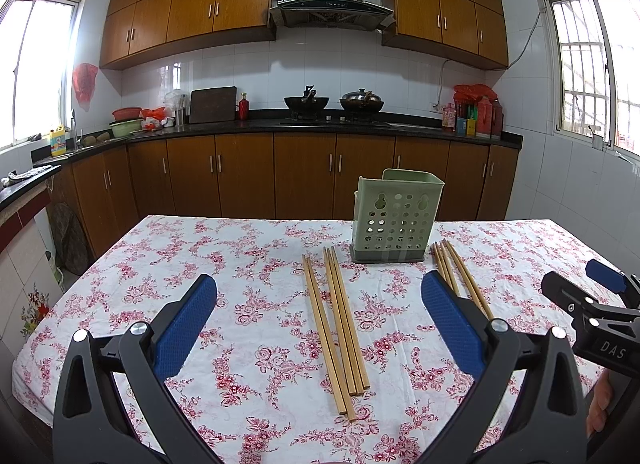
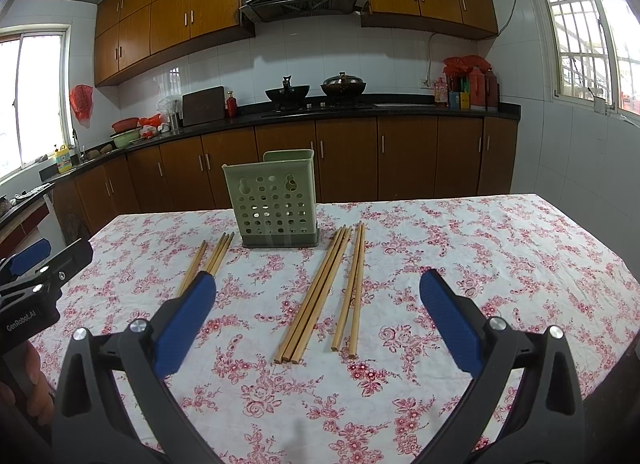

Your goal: Organize utensils

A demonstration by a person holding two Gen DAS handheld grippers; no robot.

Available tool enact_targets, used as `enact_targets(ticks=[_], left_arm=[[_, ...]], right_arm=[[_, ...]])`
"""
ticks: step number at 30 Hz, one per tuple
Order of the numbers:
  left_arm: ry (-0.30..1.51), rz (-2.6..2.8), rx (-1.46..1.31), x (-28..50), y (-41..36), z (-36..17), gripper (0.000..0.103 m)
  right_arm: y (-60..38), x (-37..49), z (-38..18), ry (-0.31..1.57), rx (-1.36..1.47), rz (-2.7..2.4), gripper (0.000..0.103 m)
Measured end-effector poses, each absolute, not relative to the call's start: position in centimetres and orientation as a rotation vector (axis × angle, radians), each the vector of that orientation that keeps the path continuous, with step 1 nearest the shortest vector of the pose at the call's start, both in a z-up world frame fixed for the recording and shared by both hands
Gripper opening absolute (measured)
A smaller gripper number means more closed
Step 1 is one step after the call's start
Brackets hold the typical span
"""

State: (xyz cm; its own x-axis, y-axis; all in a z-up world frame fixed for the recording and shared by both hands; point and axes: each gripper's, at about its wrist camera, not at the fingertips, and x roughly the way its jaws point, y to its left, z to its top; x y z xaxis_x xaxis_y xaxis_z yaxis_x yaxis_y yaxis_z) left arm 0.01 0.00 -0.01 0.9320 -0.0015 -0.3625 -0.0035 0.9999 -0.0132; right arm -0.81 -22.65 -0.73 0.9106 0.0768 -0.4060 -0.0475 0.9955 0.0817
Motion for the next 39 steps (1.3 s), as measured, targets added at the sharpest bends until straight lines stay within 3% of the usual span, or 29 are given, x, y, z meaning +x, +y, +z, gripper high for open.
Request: enact_targets(ticks=[39], left_arm=[[0.374, 0.000, -0.015, 0.02, 0.00, -0.01, 0.101]], right_arm=[[-22.75, -0.85, -0.97, 0.429, 0.073, 0.064, 0.099]])
